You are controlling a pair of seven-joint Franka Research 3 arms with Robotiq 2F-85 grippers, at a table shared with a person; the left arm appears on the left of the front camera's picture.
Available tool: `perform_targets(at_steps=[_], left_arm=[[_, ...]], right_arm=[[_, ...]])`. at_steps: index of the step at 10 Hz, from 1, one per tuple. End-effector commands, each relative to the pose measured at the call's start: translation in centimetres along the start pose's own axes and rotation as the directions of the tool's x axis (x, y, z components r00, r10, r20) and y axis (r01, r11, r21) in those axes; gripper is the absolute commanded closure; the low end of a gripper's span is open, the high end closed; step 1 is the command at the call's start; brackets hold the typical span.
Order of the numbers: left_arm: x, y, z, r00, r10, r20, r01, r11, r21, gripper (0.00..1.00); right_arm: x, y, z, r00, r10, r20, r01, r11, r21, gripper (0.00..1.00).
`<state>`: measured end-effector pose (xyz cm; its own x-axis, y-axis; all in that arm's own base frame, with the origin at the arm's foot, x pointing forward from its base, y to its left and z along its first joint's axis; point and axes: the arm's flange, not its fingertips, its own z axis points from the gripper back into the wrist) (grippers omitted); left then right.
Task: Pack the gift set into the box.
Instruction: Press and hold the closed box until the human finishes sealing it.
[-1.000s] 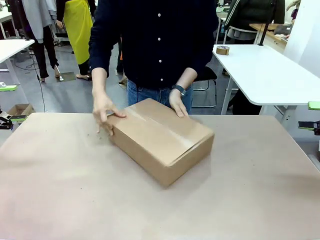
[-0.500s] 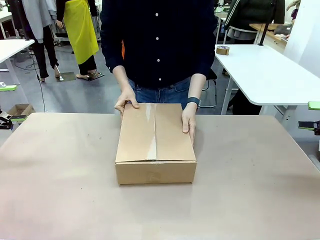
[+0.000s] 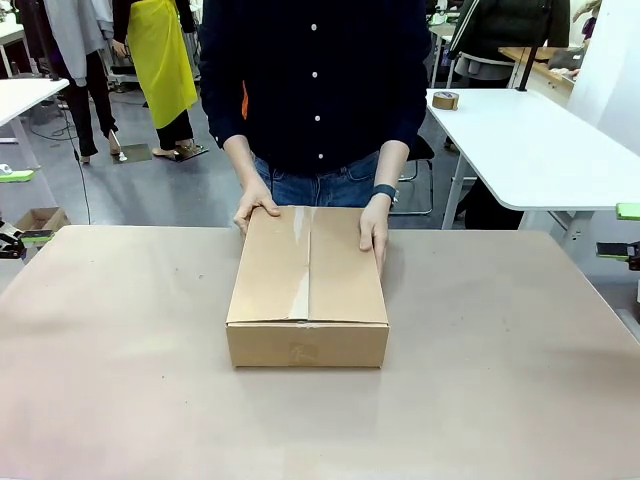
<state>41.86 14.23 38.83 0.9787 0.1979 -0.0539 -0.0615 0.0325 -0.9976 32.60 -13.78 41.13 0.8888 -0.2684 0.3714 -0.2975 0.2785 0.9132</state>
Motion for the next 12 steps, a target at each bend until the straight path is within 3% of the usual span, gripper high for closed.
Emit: perform_targets(at_steps=[1,2,3,4,5,6,7,8,10,11,12], left_arm=[[0.0,0.0,0.0,1.0,0.0,0.0,0.0,1.0,0.0,0.0],[1.2,-1.5,-5.1,0.982,-0.148,-0.121,0.155,0.987,0.049,0.0],[1.6,-2.5,-10.0,0.91,-0.289,-0.296,0.29,0.956,-0.041,0.0],[2.1,-2.4,-14.0,0.843,-0.395,-0.365,0.38,0.918,-0.115,0.0],[2.5,-1.8,-17.3,0.813,-0.39,-0.432,0.349,0.921,-0.174,0.0],[2.7,-0.7,-20.0,0.789,-0.427,-0.441,0.394,0.903,-0.169,0.0],[2.7,0.1,-21.4,0.751,-0.52,-0.408,0.504,0.85,-0.156,0.0],[1.1,-2.5,-20.8,0.811,-0.389,-0.437,0.376,0.919,-0.122,0.0],[1.1,-2.5,-20.8,0.811,-0.389,-0.437,0.376,0.919,-0.122,0.0],[1.7,-0.9,-22.6,0.784,-0.429,-0.449,0.415,0.9,-0.137,0.0],[2.1,-1.4,-25.1,0.614,-0.663,-0.428,0.683,0.718,-0.132,0.0]], right_arm=[[0.0,0.0,0.0,1.0,0.0,0.0,0.0,1.0,0.0,0.0],[2.1,1.9,-5.5,0.967,0.199,-0.16,-0.21,0.976,-0.054,0.0],[3.3,2.9,-11.2,0.872,0.386,-0.301,-0.411,0.911,-0.025,0.0],[3.9,3.1,-16.4,0.784,0.521,-0.338,-0.544,0.839,0.032,0.0],[3.7,2.6,-21.0,0.723,0.578,-0.378,-0.62,0.785,0.016,0.0],[2.9,2.3,-24.8,0.643,0.657,-0.395,-0.694,0.717,0.064,0.0],[2.2,2.2,-26.6,0.533,0.745,-0.402,-0.805,0.593,0.033,0.0],[1.8,5.3,-23.4,0.722,0.528,-0.447,-0.573,0.818,0.042,0.0],[1.8,5.3,-23.4,0.722,0.528,-0.447,-0.573,0.818,0.042,0.0],[1.6,4.4,-26.1,0.638,0.606,-0.476,-0.663,0.746,0.06,0.0],[2.1,4.2,-28.3,0.472,0.726,-0.5,-0.728,0.641,0.243,0.0]])
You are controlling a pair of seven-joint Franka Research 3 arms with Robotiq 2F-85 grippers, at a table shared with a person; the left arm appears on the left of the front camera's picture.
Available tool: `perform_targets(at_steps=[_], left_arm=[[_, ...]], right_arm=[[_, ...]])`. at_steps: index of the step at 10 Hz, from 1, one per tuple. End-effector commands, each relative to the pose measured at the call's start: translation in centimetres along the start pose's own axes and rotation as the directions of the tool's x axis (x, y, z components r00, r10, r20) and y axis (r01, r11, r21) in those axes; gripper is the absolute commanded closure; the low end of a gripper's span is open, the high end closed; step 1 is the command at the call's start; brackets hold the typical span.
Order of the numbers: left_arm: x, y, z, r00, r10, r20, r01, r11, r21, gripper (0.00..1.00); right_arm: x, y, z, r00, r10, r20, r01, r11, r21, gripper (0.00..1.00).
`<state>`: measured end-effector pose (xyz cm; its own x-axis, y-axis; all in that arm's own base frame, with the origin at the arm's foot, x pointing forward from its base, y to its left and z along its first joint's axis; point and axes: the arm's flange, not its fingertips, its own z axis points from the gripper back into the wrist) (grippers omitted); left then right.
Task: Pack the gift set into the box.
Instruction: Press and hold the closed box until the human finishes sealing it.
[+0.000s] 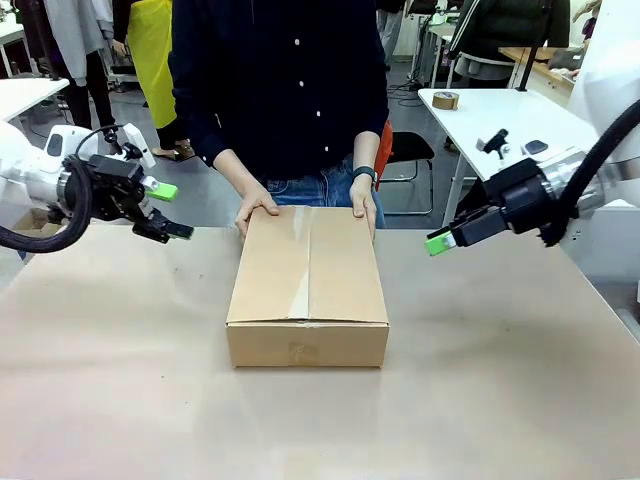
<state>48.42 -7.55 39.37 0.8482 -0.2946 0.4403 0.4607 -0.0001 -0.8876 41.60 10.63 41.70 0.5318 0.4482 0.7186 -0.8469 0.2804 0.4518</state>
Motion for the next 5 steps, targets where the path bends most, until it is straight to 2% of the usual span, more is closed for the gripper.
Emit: perform_targets(at_steps=[1,2,3,4,5], left_arm=[[2.0,-0.3,-4.1,0.842,-0.534,-0.079,0.539,0.823,0.177,0.0],[2.1,-1.3,-5.1,0.609,-0.784,-0.12,0.771,0.55,0.322,0.0],[1.7,-1.9,-6.0,0.353,-0.922,-0.161,0.899,0.287,0.331,0.0],[1.5,-1.9,-6.6,0.236,-0.956,-0.177,0.916,0.157,0.37,0.0],[1.4,-1.7,-7.3,0.184,-0.963,-0.199,0.922,0.098,0.376,0.0]], right_arm=[[2.5,-1.1,-3.1,0.955,0.296,-0.02,-0.295,0.954,0.045,0.0],[3.3,-1.1,-3.4,0.921,0.391,0.005,-0.39,0.918,0.075,0.0],[3.9,-1.2,-3.7,0.898,0.437,0.047,-0.439,0.893,0.097,0.0],[4.4,-1.8,-4.4,0.892,0.446,0.07,-0.451,0.887,0.102,0.0],[5.0,-2.5,-5.3,0.885,0.458,0.086,-0.465,0.879,0.102,0.0]])
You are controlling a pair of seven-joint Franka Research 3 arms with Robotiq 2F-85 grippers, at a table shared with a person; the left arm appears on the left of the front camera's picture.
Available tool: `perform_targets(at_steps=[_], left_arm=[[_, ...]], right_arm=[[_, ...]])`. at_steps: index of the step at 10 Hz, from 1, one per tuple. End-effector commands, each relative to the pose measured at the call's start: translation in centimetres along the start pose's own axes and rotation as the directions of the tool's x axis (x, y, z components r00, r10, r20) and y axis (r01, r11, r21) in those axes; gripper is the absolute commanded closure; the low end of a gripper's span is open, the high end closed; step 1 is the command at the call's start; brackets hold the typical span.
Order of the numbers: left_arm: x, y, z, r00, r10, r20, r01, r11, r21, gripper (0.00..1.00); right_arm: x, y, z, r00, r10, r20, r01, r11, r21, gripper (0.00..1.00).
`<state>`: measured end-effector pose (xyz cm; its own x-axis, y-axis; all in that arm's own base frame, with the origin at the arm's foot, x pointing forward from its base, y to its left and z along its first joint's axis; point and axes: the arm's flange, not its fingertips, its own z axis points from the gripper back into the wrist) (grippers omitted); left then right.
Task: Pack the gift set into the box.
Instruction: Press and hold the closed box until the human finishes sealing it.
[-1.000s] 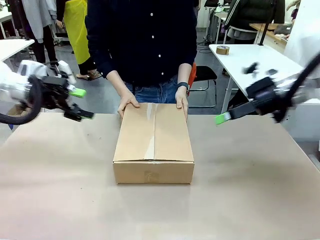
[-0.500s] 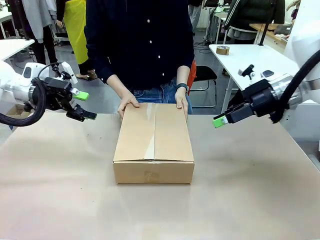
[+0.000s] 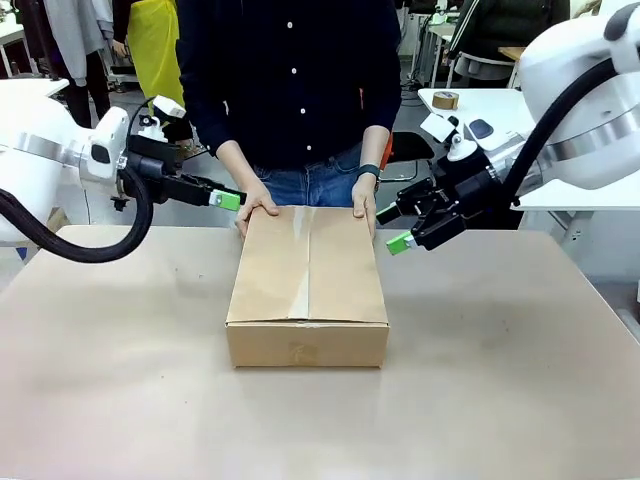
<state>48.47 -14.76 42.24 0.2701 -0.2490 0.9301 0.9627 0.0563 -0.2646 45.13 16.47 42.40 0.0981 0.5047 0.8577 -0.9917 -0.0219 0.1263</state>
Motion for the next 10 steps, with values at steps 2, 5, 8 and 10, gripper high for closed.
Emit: perform_targets(at_steps=[2,5,8,10], left_arm=[[-2.7,-1.2,-2.1,0.759,-0.644,-0.095,0.649,0.735,0.195,0.0],[-1.5,-0.7,-1.4,0.887,-0.453,-0.085,0.46,0.882,0.099,0.0],[-2.0,-0.5,-1.7,0.84,-0.532,-0.112,0.542,0.832,0.115,0.0],[-4.4,1.4,-4.3,0.868,-0.489,-0.092,0.493,0.87,0.03,0.0]], right_arm=[[-0.5,-3.7,-2.1,0.996,0.086,0.028,-0.084,0.994,-0.075,0.0],[-0.6,-5.3,-3.1,0.999,0.043,0.011,-0.039,0.964,-0.263,0.0],[-0.8,-5.3,-2.1,0.999,0.039,0.014,-0.036,0.979,-0.198,0.0],[-2.4,-7.6,-5.2,0.988,0.132,0.076,-0.121,0.984,-0.133,0.0]])
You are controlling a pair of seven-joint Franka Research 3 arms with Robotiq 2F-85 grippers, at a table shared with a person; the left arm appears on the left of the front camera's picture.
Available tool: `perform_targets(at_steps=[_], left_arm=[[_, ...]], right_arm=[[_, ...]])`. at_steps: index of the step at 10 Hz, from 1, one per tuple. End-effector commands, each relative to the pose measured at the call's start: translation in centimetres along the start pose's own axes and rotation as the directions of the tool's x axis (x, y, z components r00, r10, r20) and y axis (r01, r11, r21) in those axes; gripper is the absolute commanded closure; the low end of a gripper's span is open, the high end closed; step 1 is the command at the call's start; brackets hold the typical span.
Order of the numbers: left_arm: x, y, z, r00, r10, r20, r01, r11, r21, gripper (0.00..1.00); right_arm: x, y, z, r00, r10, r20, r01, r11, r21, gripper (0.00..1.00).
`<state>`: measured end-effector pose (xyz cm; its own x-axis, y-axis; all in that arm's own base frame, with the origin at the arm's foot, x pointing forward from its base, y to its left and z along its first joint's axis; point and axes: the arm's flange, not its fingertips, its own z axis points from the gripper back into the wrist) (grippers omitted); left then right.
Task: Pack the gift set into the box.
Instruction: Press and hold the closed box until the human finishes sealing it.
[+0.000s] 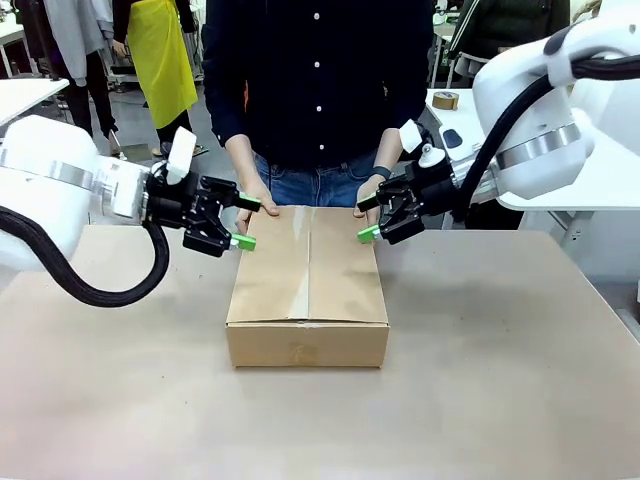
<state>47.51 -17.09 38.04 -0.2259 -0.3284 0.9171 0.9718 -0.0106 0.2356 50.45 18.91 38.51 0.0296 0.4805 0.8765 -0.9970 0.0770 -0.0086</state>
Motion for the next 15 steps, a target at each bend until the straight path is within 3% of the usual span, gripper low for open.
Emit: perform_targets(at_steps=[1,6,10,11,15], left_arm=[[-2.0,0.8,-1.5,0.999,-0.019,0.027,0.02,0.998,-0.054,0.0],[-5.4,2.1,-2.7,0.999,0.005,-0.05,-0.007,0.999,-0.047,0.0],[-7.2,3.0,-3.2,0.989,0.097,-0.11,-0.1,0.995,-0.026,0.0],[-6.5,2.4,-2.7,0.997,0.055,-0.061,-0.056,0.998,-0.026,0.0],[-6.5,2.4,-2.7,0.997,0.055,-0.061,-0.056,0.998,-0.026,0.0]], right_arm=[[-1.9,-2.1,-2.6,0.998,0.026,0.056,-0.027,1.0,0.011,0.0],[-4.9,-3.7,-6.0,0.999,-0.001,0.032,-0.002,0.995,0.104,0.0],[-5.9,-3.2,-5.3,0.999,-0.016,-0.039,0.021,0.991,0.131,0.0],[-5.0,-3.4,-5.5,0.999,-0.021,0.028,0.018,0.994,0.11,0.0],[-5.4,-3.3,-4.2,0.999,-0.021,0.045,0.017,0.995,0.095,0.0]])
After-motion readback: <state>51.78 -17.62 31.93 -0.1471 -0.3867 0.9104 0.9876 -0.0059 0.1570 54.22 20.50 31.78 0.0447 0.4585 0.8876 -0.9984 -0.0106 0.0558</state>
